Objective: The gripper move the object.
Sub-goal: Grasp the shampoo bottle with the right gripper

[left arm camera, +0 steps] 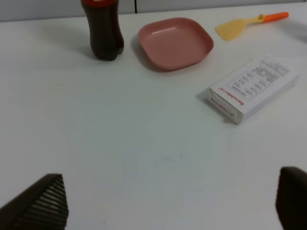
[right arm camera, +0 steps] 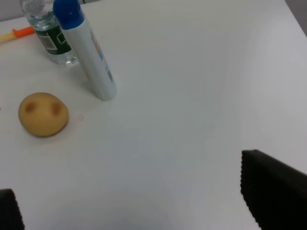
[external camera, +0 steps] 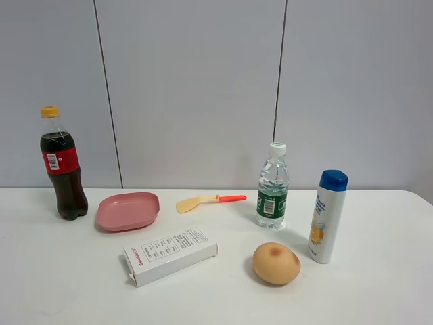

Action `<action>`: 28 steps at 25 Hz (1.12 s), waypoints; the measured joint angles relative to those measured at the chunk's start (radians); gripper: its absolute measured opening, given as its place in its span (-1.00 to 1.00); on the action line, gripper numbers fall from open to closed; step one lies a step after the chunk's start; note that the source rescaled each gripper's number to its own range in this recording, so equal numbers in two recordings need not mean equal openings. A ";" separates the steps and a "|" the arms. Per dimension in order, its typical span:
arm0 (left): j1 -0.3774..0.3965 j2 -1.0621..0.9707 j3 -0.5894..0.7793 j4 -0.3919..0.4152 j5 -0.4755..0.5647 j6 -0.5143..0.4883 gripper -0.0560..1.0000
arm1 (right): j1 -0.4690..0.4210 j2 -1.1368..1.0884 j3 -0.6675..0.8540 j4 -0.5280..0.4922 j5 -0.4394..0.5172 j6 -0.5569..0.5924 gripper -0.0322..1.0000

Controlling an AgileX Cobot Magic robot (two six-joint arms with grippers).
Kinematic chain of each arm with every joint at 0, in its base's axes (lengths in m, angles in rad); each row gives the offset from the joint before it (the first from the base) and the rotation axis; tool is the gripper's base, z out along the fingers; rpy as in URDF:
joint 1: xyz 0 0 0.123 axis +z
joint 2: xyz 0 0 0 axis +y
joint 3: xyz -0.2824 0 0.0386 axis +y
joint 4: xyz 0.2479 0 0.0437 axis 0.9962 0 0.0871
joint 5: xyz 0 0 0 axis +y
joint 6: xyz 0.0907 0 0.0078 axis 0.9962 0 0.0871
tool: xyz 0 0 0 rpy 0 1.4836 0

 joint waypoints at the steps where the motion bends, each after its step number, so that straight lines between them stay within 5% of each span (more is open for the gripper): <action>1: 0.000 0.000 0.000 0.000 0.000 0.000 1.00 | 0.000 0.000 0.000 0.003 0.000 0.000 0.73; 15: 0.000 0.000 0.000 0.000 0.000 0.000 1.00 | 0.000 0.047 -0.017 0.059 -0.024 -0.007 0.73; 28: 0.000 0.000 0.000 0.000 0.000 0.000 1.00 | 0.000 0.785 -0.456 0.089 -0.154 -0.158 0.74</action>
